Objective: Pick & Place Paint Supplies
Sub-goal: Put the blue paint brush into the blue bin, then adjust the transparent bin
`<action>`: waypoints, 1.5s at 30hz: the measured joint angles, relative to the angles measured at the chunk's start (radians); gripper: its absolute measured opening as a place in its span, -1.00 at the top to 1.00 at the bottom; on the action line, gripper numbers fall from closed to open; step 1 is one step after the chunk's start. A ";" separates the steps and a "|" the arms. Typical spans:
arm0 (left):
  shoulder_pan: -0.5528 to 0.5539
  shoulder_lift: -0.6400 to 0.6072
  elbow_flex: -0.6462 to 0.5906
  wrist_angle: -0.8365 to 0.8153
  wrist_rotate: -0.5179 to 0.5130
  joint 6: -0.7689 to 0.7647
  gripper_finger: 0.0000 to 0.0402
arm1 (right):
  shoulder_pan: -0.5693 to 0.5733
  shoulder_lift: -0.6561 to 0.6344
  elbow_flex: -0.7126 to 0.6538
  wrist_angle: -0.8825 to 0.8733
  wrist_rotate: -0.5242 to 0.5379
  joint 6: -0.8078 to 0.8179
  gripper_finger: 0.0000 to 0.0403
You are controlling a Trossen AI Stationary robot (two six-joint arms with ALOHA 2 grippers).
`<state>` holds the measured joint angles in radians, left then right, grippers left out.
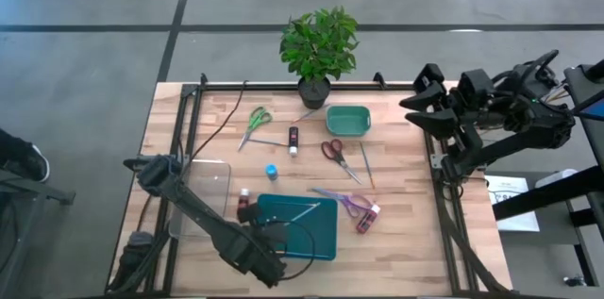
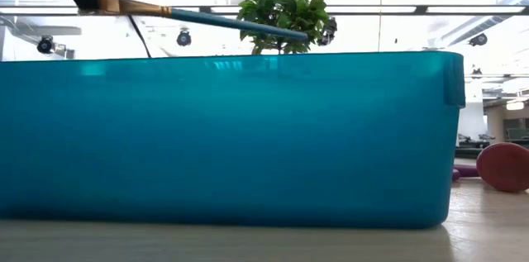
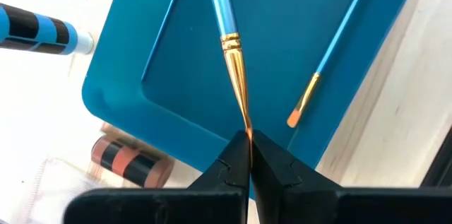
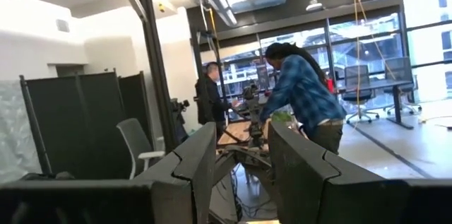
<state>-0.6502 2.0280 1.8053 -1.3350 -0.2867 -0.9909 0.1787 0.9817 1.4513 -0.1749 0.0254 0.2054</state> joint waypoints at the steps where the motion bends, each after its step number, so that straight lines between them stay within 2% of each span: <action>1: 0.000 -0.002 0.000 -0.001 0.001 0.000 0.96 | 0.000 0.000 0.000 0.000 0.000 0.000 0.36; 8: 0.000 -0.002 0.000 -0.004 0.009 0.004 0.92 | 0.000 0.000 0.000 -0.002 0.000 0.000 0.36; 17: 0.000 -0.002 0.000 -0.033 0.016 -0.004 0.56 | 0.000 0.001 0.000 -0.007 -0.002 -0.003 0.36; 21: 0.000 -0.020 0.000 -0.063 0.011 -0.020 0.47 | 0.000 0.001 0.000 -0.008 -0.003 -0.005 0.36; 23: 0.003 -0.050 0.001 -0.113 -0.004 -0.092 0.46 | 0.000 0.001 0.000 -0.008 -0.003 -0.009 0.36; 26: 0.007 -0.116 -0.003 -0.244 -0.001 -0.301 0.45 | 0.000 0.001 0.000 -0.008 -0.003 -0.011 0.36; 29: 0.005 -0.244 -0.089 -0.221 0.016 -0.460 0.45 | 0.000 0.001 0.000 -0.008 -0.003 -0.023 0.36; 36: -0.021 -0.535 -0.367 -0.237 0.238 -0.806 0.52 | 0.000 0.002 -0.001 -0.008 -0.003 -0.045 0.36; 41: -0.042 -0.678 -0.528 -0.199 0.355 -0.897 0.76 | 0.000 0.002 -0.005 -0.009 -0.002 -0.053 0.36; 43: -0.042 -0.723 -0.585 -0.142 0.387 -0.904 0.92 | 0.000 0.002 -0.005 -0.009 -0.002 -0.055 0.36; 45: -0.042 -0.751 -0.643 -0.060 0.392 -0.915 0.96 | 0.000 0.002 -0.005 -0.009 -0.002 -0.058 0.36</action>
<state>-0.6926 1.2769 1.1626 -1.3948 0.1058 -1.9056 0.1787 0.9840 1.4461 -0.1841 0.0231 0.1471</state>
